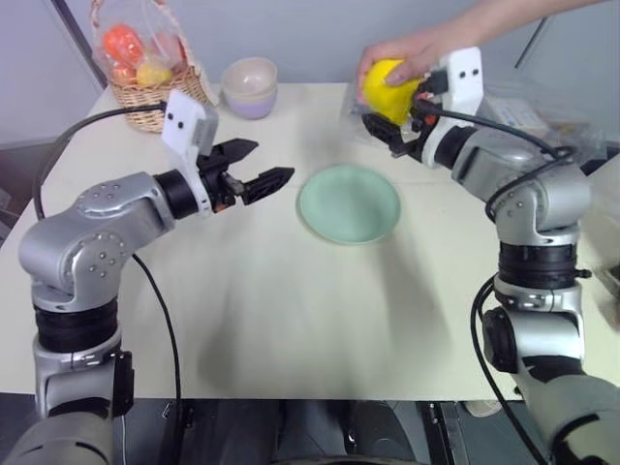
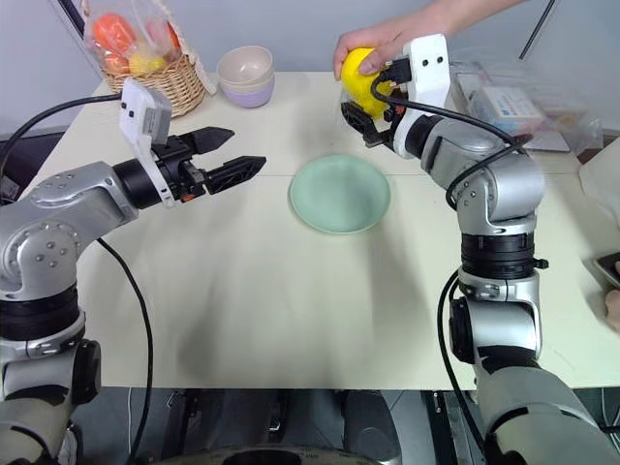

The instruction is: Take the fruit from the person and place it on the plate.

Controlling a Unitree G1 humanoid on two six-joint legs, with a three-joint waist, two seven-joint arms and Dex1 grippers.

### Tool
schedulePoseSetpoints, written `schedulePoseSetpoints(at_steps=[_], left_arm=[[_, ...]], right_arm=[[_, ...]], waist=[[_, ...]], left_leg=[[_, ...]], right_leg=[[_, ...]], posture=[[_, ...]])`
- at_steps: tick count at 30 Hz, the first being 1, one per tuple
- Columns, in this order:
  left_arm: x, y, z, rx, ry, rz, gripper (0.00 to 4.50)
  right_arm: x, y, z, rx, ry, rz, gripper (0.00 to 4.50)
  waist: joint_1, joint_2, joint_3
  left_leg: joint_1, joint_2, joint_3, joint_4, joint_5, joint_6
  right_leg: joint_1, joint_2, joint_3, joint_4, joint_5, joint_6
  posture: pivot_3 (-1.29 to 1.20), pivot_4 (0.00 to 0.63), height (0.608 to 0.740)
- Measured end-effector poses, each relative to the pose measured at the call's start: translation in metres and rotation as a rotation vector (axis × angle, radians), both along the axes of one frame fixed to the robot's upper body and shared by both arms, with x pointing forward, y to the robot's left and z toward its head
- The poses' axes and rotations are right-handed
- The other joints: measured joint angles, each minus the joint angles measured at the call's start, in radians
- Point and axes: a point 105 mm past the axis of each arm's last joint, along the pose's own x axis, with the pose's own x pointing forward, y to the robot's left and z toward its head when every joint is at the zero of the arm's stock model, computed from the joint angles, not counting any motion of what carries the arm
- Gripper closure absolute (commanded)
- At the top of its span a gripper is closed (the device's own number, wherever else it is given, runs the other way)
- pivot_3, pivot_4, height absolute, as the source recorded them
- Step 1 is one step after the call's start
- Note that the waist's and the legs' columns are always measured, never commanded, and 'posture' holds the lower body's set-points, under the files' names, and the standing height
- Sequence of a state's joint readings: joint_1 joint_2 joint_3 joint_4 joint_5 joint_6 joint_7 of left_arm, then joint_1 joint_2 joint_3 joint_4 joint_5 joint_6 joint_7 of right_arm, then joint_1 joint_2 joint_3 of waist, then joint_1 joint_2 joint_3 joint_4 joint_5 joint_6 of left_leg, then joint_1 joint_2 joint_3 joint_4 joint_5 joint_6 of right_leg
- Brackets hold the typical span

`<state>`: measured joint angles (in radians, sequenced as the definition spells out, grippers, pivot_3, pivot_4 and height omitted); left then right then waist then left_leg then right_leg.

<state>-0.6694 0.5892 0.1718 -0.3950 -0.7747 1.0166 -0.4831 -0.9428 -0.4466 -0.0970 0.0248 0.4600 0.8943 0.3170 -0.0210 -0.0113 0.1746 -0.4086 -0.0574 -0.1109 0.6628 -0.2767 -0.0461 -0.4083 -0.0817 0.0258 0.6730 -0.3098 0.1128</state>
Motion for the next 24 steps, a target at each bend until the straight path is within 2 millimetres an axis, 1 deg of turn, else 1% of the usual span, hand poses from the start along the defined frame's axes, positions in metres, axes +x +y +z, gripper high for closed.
schedulePoseSetpoints(at_steps=[1,2,3,5,7,16,18,19,21,24], left_arm=[[0.0,0.0,0.0,0.0,0.0,0.001,0.04],[0.0,0.0,0.0,0.0,0.0,0.003,0.0],[0.0,0.0,0.0,0.0,0.0,0.004,0.0],[0.0,0.001,0.0,0.001,0.0,0.006,0.0],[0.0,0.001,0.0,0.001,0.0,0.007,0.0],[0.0,0.001,0.0,0.0,0.0,0.007,0.0],[0.001,0.001,-0.001,0.001,0.002,0.008,0.0],[0.001,0.001,-0.001,0.001,0.005,0.009,0.0],[0.001,0.003,-0.004,0.005,0.012,0.015,0.0],[0.001,0.006,-0.006,0.013,0.022,0.028,0.0]], right_arm=[[0.001,0.0,0.0,-0.001,0.0,-0.001,0.0],[0.002,0.001,0.001,0.002,-0.003,-0.001,0.54],[0.003,0.001,0.001,0.001,-0.007,-0.004,0.76],[0.006,0.004,0.0,0.01,-0.003,-0.001,1.65],[0.007,0.006,-0.001,0.012,0.002,-0.002,2.3],[0.006,0.007,-0.001,-0.007,-0.003,0.005,2.3],[0.005,0.011,-0.006,-0.018,-0.001,0.017,2.3],[0.005,0.012,-0.012,-0.023,0.007,0.016,2.3],[0.005,0.014,-0.033,-0.048,0.036,0.01,2.3],[0.005,0.019,-0.084,-0.085,0.147,0.005,2.3]], waist=[[0.0,0.0,0.0],[0.0,0.0,0.0],[0.0,0.0,0.0],[-0.001,0.0,0.0],[-0.002,0.0,0.0],[-0.012,0.0,0.0],[-0.018,0.0,0.0],[-0.019,0.0,0.0],[-0.022,0.0,0.0],[-0.024,0.0,0.0]], left_leg=[[0.0,0.0,0.0,0.0,0.0,0.0],[0.0,0.0,0.0,0.0,0.0,0.0],[0.0,0.0,0.0,0.0,0.0,0.0],[0.0,0.0,0.0,0.0,0.0,0.0],[0.0,0.0,0.0,-0.001,0.0,0.0],[0.0,0.0,0.0,-0.001,0.0,0.0],[0.0,0.0,0.0,-0.001,0.0,0.0],[0.0,0.0,0.0,-0.001,0.0,0.0],[0.0,0.0,0.0,-0.001,0.0,0.0],[0.0,0.0,0.0,-0.001,0.0,0.0]], right_leg=[[0.0,0.0,0.0,0.0,0.0,0.0],[0.0,0.0,0.0,0.0,0.0,0.0],[0.0,0.0,0.0,0.0,0.0,0.0],[0.0,0.0,0.0,0.0,0.0,0.0],[0.0,0.0,0.0,0.0,0.0,0.0],[-0.001,0.0,0.0,0.0,0.0,0.0],[0.0,0.0,0.0,0.0,0.0,0.0],[0.0,0.0,0.0,0.0,0.0,0.0],[0.0,0.0,0.0,0.0,0.0,0.0],[-0.001,0.0,0.0,0.0,0.0,0.0]], posture=[[0.0,0.15,0.74],[0.0,0.15,0.74],[0.0,0.15,0.74],[0.0,0.15,0.74],[0.0,0.15,0.74],[0.0,0.15,0.74],[0.0,0.15,0.74],[0.0,0.15,0.74],[0.0,0.15,0.74],[0.0,0.15,0.74]])
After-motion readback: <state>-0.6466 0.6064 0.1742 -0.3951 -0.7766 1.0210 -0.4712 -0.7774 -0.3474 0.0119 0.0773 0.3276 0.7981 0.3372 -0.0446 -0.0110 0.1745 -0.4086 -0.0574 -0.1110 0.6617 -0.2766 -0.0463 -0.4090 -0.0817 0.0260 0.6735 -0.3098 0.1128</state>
